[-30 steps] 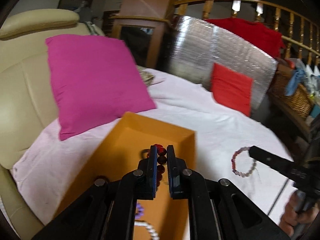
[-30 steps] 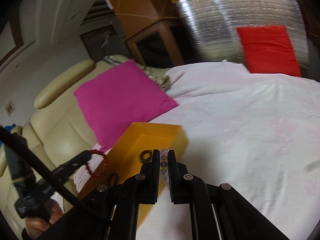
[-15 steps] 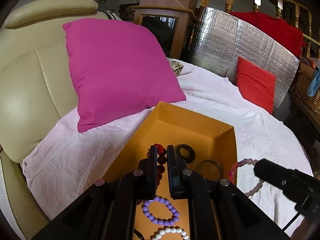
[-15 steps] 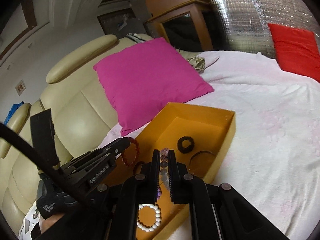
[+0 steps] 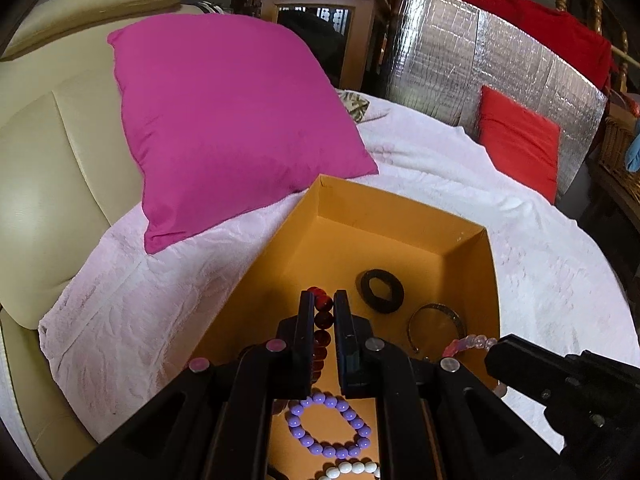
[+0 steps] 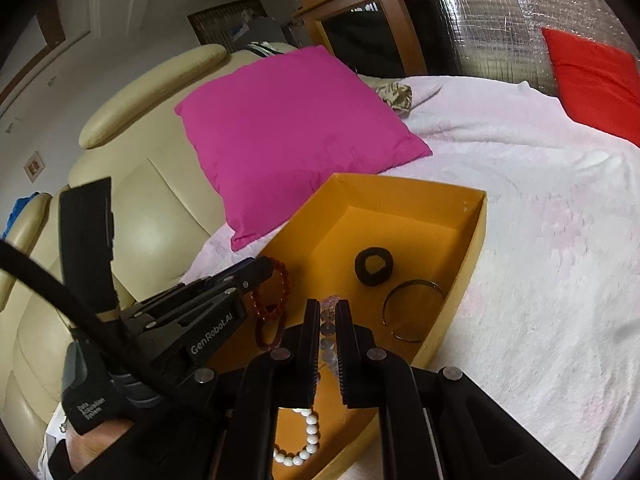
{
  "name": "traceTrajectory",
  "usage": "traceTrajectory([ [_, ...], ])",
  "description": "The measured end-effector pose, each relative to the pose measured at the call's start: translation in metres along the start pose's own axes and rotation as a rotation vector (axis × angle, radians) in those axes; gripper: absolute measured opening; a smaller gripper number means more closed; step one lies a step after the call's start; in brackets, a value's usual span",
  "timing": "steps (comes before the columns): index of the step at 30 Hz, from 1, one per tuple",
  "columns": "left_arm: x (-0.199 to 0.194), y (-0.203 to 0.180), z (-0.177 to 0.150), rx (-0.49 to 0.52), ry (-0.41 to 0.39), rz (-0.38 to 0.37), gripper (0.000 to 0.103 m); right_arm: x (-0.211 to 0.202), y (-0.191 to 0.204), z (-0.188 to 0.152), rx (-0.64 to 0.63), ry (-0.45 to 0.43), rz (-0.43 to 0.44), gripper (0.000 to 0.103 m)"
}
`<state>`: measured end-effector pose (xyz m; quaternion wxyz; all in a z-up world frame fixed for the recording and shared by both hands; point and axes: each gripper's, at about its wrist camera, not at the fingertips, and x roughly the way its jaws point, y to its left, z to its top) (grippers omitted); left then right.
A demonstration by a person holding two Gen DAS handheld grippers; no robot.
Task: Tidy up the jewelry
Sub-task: 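Carry both bracelets into the orange box and open both grippers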
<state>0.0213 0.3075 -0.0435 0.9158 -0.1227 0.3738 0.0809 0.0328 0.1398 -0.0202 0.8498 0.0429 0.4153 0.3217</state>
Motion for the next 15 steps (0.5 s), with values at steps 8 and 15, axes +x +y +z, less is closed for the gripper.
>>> traceTrajectory([
  [8,0.011,-0.001,-0.001,0.007,0.050,0.036,0.030,0.010,-0.010,-0.003,0.054,0.043,0.002,0.010],
  [15,-0.028,-0.006,-0.004,0.050,-0.067,0.149,0.069,-0.015,-0.014,-0.006,0.075,0.031,-0.013,0.016],
])
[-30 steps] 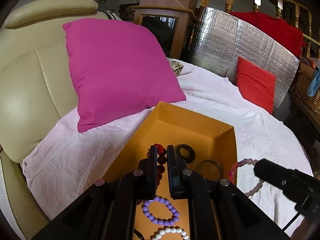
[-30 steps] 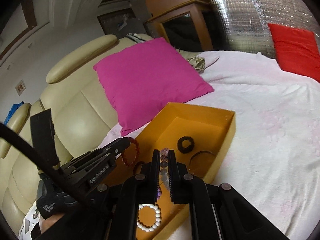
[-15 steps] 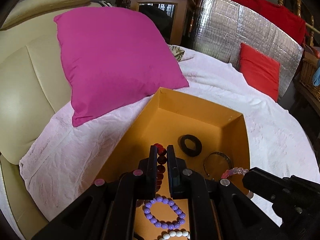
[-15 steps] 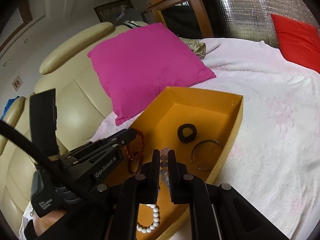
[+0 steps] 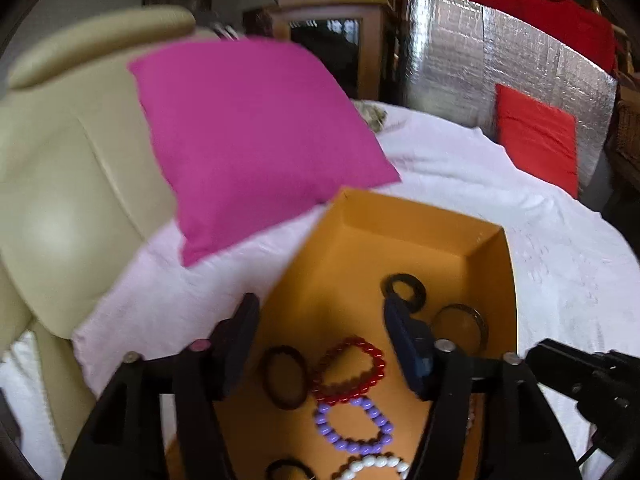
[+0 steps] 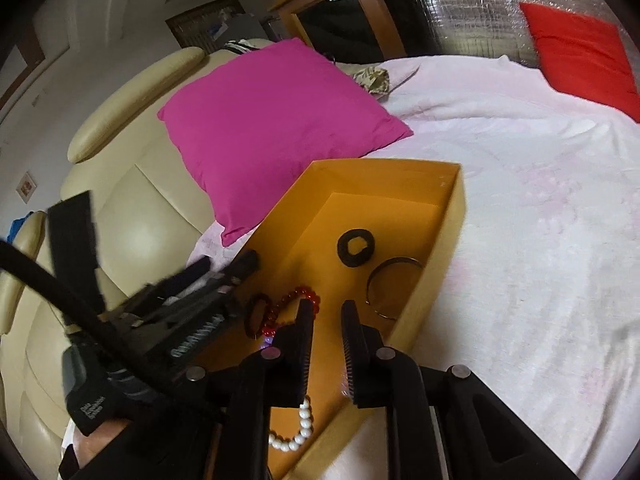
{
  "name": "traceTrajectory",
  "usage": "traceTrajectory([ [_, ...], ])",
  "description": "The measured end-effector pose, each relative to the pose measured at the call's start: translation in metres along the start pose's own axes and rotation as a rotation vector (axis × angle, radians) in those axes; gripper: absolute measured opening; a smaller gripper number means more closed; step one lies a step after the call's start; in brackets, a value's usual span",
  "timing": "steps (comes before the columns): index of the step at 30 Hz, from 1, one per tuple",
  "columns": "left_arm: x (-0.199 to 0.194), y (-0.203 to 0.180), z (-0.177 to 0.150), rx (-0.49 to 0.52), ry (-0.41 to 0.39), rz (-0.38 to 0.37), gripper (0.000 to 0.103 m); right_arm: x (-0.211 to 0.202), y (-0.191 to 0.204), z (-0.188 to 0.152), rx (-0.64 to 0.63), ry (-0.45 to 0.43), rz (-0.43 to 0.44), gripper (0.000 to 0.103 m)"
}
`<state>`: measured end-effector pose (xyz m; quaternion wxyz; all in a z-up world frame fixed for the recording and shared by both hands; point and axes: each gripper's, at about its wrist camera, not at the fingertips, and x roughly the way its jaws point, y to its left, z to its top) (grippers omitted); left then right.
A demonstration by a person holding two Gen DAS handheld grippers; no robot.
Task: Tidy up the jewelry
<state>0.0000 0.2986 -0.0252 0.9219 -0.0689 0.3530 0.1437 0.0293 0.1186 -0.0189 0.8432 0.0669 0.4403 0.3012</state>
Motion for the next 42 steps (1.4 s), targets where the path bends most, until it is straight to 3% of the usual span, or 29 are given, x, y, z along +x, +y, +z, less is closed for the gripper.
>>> traceTrajectory([
  [3,-0.033,-0.002,0.003,0.019,-0.056,0.045,0.072,-0.023,0.005,-0.004,-0.031,-0.011,-0.018,0.016],
  [5,-0.060,-0.006,0.001,0.044,-0.088,0.085,0.081,-0.042,0.010,-0.007,-0.062,-0.024,-0.030,0.016],
  [7,-0.085,-0.009,0.000,0.085,-0.113,0.101,0.081,-0.058,0.015,-0.009,-0.083,-0.034,-0.036,0.021],
  [12,-0.144,-0.005,0.006,0.070,-0.177,0.170,0.085,-0.114,0.034,-0.022,-0.103,-0.106,-0.022,0.053],
  [13,-0.160,-0.003,0.007,0.059,-0.196,0.167,0.088,-0.125,0.039,-0.026,-0.110,-0.127,-0.024,0.056],
  [17,-0.214,0.000,0.006,0.044,-0.275,0.194,0.090,-0.160,0.060,-0.038,-0.152,-0.162,-0.018,0.057],
  [21,-0.254,-0.002,0.003,0.041,-0.306,0.238,0.090,-0.197,0.078,-0.052,-0.186,-0.192,-0.042,0.057],
  [29,-0.297,-0.006,0.003,-0.011,-0.275,0.155,0.090,-0.244,0.097,-0.073,-0.190,-0.233,-0.087,0.063],
  [35,-0.324,-0.023,0.001,0.009,-0.322,0.136,0.090,-0.269,0.103,-0.084,-0.191,-0.277,-0.139,0.063],
  [42,-0.351,-0.044,-0.004,0.014,-0.322,0.014,0.090,-0.300,0.093,-0.084,-0.152,-0.325,-0.158,0.063],
])
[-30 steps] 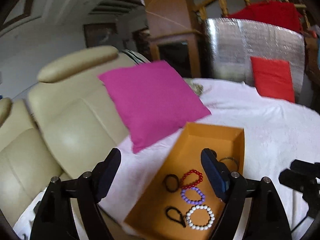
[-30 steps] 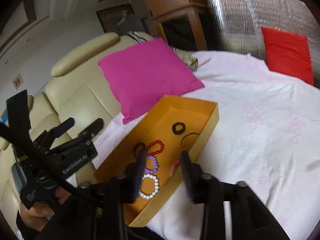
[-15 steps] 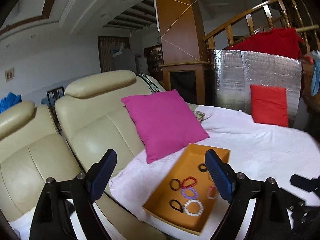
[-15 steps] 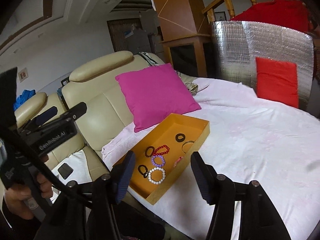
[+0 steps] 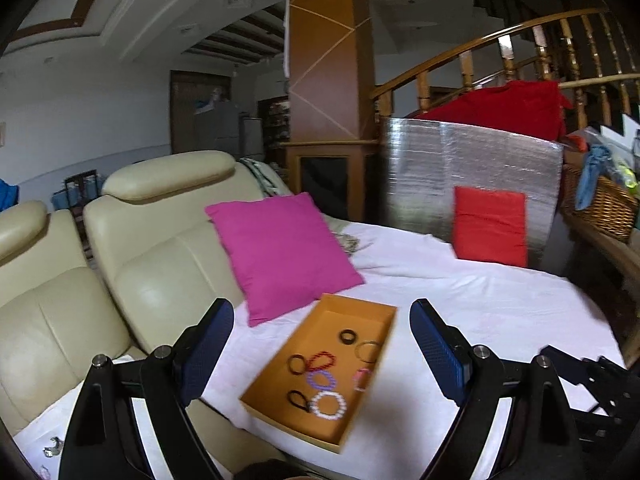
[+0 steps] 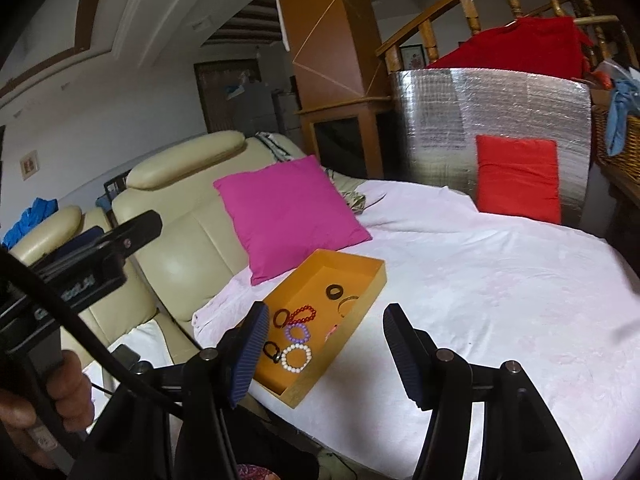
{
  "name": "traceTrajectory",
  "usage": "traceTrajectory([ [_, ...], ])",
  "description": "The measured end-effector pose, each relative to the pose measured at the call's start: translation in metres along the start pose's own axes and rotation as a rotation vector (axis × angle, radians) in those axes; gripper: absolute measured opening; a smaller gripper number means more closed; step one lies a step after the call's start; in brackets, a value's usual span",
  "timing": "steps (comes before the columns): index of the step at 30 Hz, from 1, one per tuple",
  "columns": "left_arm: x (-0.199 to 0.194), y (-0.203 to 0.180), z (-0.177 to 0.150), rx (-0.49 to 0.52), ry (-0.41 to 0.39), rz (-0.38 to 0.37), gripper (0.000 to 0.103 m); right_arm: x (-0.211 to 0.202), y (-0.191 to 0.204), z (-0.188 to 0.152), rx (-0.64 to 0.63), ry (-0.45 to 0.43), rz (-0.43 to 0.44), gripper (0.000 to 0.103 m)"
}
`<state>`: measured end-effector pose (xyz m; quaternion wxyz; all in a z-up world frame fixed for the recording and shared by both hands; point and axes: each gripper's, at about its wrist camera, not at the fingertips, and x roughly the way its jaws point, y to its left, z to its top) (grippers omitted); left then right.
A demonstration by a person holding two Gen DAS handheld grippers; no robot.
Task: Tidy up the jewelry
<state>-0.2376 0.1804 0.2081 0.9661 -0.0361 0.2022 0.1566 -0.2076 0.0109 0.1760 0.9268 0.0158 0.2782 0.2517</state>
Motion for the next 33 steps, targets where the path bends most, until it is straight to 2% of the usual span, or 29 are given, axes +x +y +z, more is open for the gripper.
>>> traceTrajectory([
  [9,-0.033,-0.025,0.009,0.022,-0.037,-0.047,0.090,-0.026,-0.009,0.000,0.003,-0.037,-0.033,0.064],
  [19,-0.065,-0.044,0.017,0.041,-0.094,-0.046,0.090,-0.061,-0.016,0.003,-0.004,-0.089,-0.036,0.065],
  [24,-0.069,-0.036,0.017,0.033,-0.090,-0.009,0.090,-0.073,-0.015,0.004,-0.007,-0.105,-0.023,0.066],
  [27,-0.065,-0.022,0.014,0.034,-0.080,0.039,0.090,-0.077,-0.009,0.006,-0.011,-0.116,-0.008,0.067],
  [33,-0.044,0.010,0.006,0.004,-0.032,0.121,0.090,-0.065,0.012,0.006,-0.043,-0.092,0.018,0.067],
])
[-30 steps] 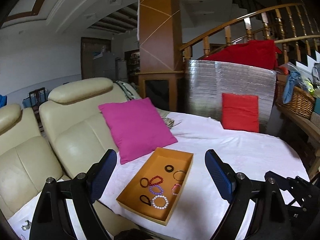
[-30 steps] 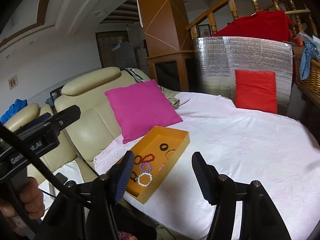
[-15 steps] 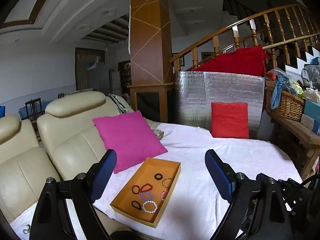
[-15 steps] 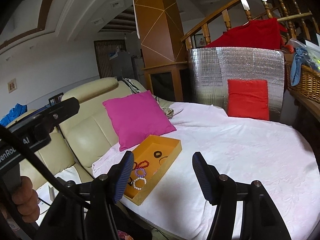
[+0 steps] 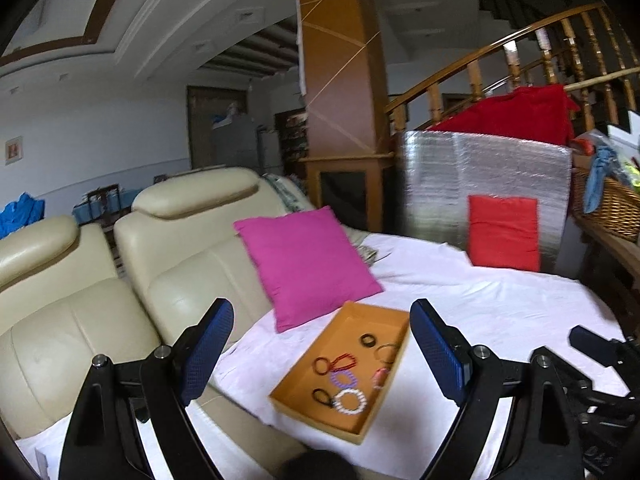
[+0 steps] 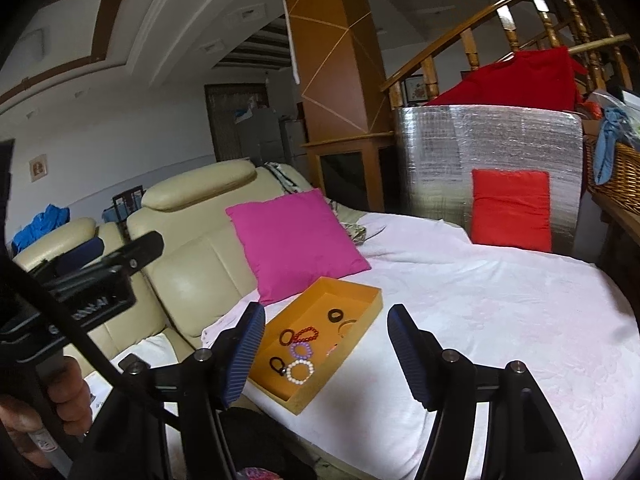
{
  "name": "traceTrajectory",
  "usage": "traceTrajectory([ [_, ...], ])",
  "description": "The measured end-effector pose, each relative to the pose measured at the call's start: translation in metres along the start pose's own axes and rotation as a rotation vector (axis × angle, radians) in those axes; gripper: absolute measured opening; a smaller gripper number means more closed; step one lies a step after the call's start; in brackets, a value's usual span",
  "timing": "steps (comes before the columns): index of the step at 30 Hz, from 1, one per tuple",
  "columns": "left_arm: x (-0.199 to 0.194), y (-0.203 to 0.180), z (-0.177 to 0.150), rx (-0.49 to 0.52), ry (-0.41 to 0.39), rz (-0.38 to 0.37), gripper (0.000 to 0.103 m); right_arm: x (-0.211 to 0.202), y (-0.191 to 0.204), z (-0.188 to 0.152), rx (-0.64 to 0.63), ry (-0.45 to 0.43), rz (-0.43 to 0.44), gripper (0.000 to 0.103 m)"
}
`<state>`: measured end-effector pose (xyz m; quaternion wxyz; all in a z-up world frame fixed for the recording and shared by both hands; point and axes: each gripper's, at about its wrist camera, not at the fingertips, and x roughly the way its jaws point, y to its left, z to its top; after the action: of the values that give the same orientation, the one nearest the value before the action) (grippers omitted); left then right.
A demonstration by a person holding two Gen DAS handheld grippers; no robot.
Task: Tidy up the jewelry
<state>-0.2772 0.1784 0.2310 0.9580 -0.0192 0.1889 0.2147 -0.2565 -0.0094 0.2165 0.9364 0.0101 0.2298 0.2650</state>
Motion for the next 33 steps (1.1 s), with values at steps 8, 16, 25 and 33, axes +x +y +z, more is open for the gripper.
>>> traceTrajectory([
  [8,0.041,0.023,-0.010,-0.046,0.053,0.034,0.090,0.030,0.014,0.002,-0.010,0.050,0.005,0.067],
  [16,0.071,0.020,-0.017,-0.038,0.091,0.032,0.090,0.053,0.013,0.001,-0.024,0.084,0.001,0.068],
  [25,0.111,0.012,-0.031,-0.022,0.166,0.041,0.090,0.103,0.006,-0.002,-0.009,0.143,0.032,0.068],
  [33,0.137,0.013,-0.038,-0.030,0.207,0.029,0.090,0.133,0.007,-0.006,-0.024,0.172,0.019,0.068],
])
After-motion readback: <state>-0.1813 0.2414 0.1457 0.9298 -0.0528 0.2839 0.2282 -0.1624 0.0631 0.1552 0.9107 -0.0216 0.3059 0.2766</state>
